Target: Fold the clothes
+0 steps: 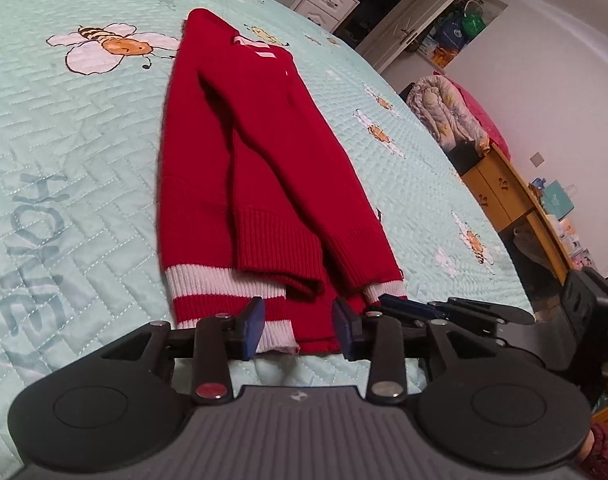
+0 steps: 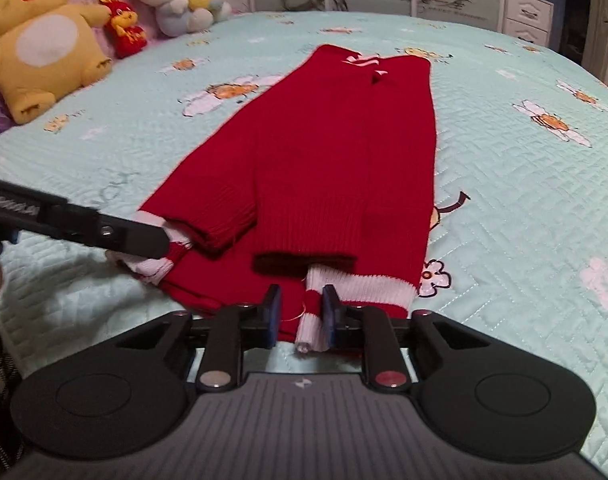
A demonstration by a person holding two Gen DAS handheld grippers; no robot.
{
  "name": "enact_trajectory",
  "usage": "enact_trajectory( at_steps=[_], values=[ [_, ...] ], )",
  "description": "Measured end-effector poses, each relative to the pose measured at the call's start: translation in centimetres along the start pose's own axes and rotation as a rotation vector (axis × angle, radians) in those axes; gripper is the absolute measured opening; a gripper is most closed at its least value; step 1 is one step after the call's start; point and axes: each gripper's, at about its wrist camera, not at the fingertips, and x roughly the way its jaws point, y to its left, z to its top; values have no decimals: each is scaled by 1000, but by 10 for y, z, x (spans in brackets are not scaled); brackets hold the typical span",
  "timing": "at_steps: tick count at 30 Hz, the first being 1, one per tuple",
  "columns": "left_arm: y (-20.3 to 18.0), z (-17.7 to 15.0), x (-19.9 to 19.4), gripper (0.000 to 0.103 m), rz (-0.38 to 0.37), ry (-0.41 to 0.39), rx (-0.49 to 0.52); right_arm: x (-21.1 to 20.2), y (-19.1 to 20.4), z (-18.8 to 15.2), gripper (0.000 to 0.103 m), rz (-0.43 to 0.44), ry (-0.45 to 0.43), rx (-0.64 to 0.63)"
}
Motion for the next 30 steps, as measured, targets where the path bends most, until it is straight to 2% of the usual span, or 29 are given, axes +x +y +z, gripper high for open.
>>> enact_trajectory(
  at_steps=[2,7,13,18,23,25,27,29,30],
  values=[
    [3,-1,-3,39,-8,-5,-10,3,-2,3,6,-14,15,22],
    [10,-2,-12,40,-24,-21,-42,6,-20,5,2,28,30,159],
    [17,-4,-22,42,-33,-39,-70,4,-57,0,2,201,15,565],
    [20,-6,-26,43,-25,-40,-71,10,-64,-24,3,249,-42,664],
    [7,-10,-27,43,-13,-24,4,10,-69,-43,5,302,-104,713],
    [-1,-11,-25,44,-11,-16,39,10,-73,-48,14,342,-119,746],
    [-7,-12,-23,44,-5,-11,53,7,-80,-53,32,402,-145,804],
    [-9,-12,-22,44,1,-8,49,0,-84,-55,41,434,-167,815],
    [-8,-11,-22,44,9,-10,43,-4,-84,-55,42,436,-175,804]
  ],
)
